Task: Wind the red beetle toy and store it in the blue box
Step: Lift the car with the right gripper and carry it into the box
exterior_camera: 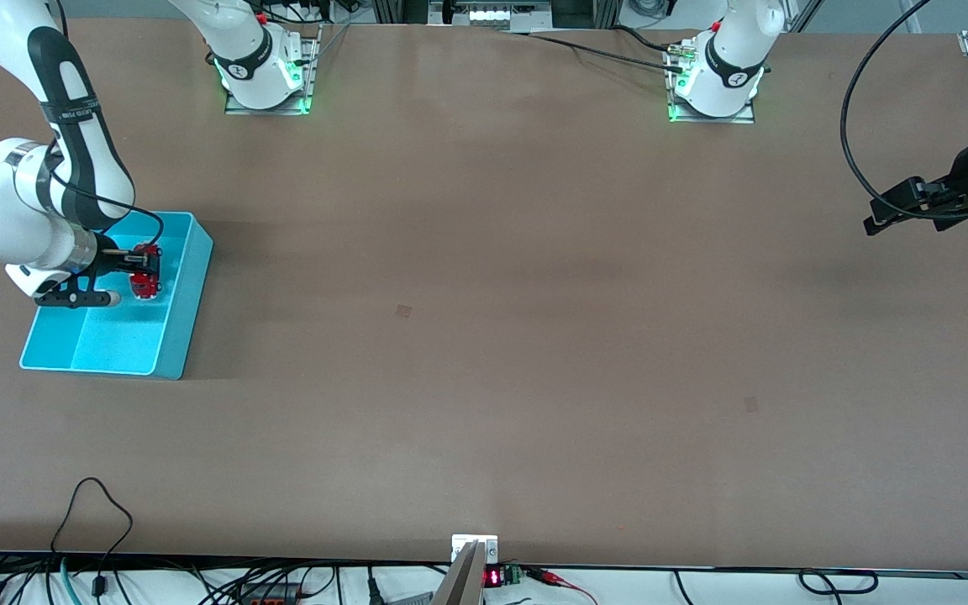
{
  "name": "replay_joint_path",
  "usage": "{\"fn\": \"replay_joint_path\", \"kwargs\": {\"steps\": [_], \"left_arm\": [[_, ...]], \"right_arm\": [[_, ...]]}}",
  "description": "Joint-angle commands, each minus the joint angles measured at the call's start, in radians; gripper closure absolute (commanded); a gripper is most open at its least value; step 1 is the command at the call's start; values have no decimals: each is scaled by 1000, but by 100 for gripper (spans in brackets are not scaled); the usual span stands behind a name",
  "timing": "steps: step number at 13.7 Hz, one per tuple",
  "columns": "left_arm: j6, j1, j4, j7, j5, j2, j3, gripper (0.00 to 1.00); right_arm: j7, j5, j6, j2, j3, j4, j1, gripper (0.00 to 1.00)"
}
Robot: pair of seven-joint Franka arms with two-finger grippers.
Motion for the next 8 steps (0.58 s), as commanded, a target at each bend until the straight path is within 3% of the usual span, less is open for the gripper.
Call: {"fn": "replay_joint_path", "kwargs": {"steps": [1,5,7,8], "left_arm": [[-13,5,0,14,-11,-13,-5,0],[-11,5,0,14,-11,-11,-5,0],[-10,5,-2,14,-11,-10,-5,0],[-10,5,-2,14,-11,-10,-5,0]], "right_arm": [[-29,-10,48,7,-19,-34,-2,100],[-69,-10,74,39,-42,-34,-9,99],[-86,-10,75,52,-42,-34,-18,93],[-95,-10,75,56,-42,-30,-21,77]]}}
